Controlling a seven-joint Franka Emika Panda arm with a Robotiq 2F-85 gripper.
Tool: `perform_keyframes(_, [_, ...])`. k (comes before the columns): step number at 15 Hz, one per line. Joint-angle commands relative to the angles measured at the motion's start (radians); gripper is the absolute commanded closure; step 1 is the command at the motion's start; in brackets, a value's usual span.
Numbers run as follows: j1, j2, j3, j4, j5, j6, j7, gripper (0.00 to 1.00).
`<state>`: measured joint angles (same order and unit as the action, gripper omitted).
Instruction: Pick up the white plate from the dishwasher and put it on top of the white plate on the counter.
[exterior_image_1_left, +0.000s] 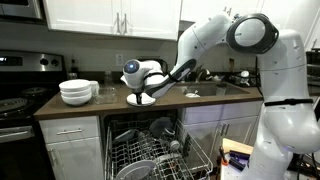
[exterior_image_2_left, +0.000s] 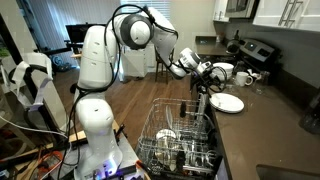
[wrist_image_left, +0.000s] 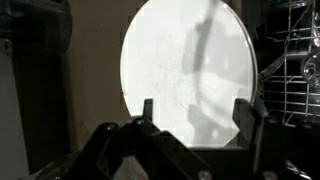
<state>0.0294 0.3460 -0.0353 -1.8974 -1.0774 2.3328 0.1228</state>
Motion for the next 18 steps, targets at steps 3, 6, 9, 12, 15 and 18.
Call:
perform_keyframes(3, [0.003, -0.028, 0.008, -0.014, -0.001, -0.062, -0.028, 0.61])
perform_keyframes(6, [0.010, -0.061, 0.018, -0.030, -0.002, -0.076, -0.031, 0.57])
perform_keyframes(9, [0.014, -0.118, 0.044, -0.059, 0.014, -0.066, -0.054, 0.26])
perform_keyframes(12, [0.022, -0.180, 0.071, -0.088, 0.052, -0.058, -0.097, 0.08])
perform_keyframes(15, [0.022, -0.246, 0.104, -0.129, 0.164, -0.038, -0.211, 0.00])
perform_keyframes(18, [0.027, -0.293, 0.124, -0.157, 0.321, -0.038, -0.342, 0.00])
